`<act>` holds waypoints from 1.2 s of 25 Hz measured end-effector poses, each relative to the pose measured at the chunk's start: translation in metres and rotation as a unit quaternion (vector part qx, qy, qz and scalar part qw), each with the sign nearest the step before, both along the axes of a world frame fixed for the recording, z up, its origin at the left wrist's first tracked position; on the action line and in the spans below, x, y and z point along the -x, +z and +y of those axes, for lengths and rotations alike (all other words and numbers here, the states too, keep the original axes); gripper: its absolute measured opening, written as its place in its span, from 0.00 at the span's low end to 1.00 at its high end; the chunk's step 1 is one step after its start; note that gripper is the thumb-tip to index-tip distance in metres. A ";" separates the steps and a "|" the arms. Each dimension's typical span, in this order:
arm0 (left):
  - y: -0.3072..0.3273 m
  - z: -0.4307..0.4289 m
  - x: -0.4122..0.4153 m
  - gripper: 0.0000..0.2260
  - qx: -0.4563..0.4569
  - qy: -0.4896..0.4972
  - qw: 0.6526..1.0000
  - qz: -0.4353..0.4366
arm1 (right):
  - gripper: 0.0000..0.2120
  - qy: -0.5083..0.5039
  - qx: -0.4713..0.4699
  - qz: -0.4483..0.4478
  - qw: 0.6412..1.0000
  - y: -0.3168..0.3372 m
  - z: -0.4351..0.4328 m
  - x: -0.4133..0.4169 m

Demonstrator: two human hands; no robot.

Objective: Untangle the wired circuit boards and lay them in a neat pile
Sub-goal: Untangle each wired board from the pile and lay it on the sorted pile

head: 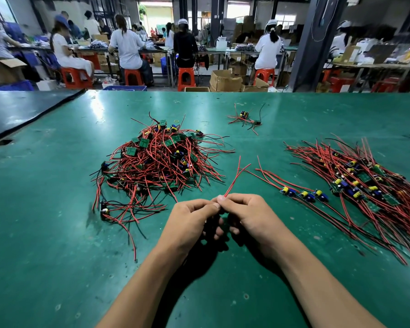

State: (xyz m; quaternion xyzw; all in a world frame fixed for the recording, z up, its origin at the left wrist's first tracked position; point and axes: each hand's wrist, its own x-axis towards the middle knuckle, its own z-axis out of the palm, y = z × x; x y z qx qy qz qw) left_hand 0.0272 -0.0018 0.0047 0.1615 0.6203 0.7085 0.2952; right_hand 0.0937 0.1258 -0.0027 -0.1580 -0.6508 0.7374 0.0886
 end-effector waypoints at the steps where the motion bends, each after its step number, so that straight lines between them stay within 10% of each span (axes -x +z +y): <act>1: 0.000 0.000 0.000 0.08 0.008 -0.009 1.000 0.011 | 0.11 -0.022 -0.004 -0.008 1.000 0.000 0.001 0.001; 7: 0.001 -0.003 -0.003 0.08 0.067 -0.102 0.989 0.082 | 0.10 -0.197 0.030 0.022 0.980 0.002 0.024 0.004; 14: 0.002 -0.004 -0.002 0.06 0.068 -0.122 0.985 0.097 | 0.22 -0.145 0.427 0.032 0.892 0.016 0.034 0.006; 22: 0.000 0.001 -0.002 0.08 -0.006 -0.007 1.000 0.012 | 0.14 -0.025 0.054 0.006 0.998 0.001 0.000 0.005; 30: 0.003 -0.003 -0.003 0.07 0.059 -0.123 0.987 0.081 | 0.09 -0.207 0.171 0.042 0.962 0.006 0.030 0.006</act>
